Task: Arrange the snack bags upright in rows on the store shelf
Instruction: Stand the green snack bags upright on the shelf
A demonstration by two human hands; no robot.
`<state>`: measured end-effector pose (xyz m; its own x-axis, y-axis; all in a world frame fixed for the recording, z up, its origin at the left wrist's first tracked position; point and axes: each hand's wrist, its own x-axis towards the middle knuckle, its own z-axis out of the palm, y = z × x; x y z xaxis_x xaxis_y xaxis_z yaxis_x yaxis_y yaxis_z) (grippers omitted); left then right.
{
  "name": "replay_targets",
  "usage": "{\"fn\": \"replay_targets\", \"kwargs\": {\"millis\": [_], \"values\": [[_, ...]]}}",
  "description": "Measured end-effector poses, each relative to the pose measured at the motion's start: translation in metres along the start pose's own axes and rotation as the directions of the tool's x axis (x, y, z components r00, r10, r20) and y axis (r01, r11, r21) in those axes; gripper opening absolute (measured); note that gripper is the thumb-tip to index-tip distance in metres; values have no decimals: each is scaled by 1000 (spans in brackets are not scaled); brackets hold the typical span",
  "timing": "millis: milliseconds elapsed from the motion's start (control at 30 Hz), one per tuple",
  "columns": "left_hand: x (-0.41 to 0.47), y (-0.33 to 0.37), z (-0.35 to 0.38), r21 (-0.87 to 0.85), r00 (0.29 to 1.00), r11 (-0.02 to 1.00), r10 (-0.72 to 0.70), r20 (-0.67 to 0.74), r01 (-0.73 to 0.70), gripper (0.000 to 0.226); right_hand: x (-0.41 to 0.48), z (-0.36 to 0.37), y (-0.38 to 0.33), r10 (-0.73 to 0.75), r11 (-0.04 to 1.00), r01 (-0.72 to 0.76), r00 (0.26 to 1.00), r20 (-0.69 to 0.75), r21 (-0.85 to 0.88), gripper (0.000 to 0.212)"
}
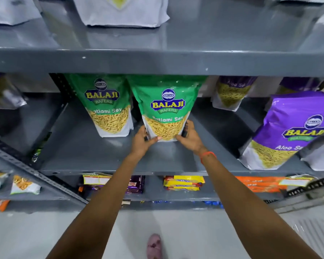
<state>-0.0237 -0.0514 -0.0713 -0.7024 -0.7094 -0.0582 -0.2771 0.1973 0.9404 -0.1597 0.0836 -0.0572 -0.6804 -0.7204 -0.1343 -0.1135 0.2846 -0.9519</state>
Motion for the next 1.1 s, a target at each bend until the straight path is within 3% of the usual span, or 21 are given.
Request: {"fn": "replay_targets", "kwargs": {"millis": [233,400,567,633,733,800,933,1100], "values": [[-71,-17,3,-93,996,995,33,78,-26,58,-77,3,25,-93,983,68,985,-144,-171,59],[-103,-12,7,-86,995,996,25,96,-17,52,-109,4,29,-137,981,110,975,-174,-159,58],[-114,5,4,-57,992,998,9,122,-2,65,-119,5,20,-146,977,111,971,-190,-184,63],[-121,8,4,-32,996,999,29,89,-26,79,-129,9,14,-266,949,183,902,-342,-255,64],[-130,12,1,39,989,993,117,-96,-114,92,-150,25,-8,-481,875,349,695,-534,-334,48],[-131,18,-6,114,954,975,210,-214,-189,89,-158,47,-28,-575,818,466,649,-498,-337,40],[-121,26,-36,180,888,954,291,-355,-241,82,-151,94,-63,-660,751,593,679,-321,-292,38],[-82,4,-103,186,889,973,204,-410,-138,75,-101,164,-88,-531,843,513,842,-96,-161,51]]}}
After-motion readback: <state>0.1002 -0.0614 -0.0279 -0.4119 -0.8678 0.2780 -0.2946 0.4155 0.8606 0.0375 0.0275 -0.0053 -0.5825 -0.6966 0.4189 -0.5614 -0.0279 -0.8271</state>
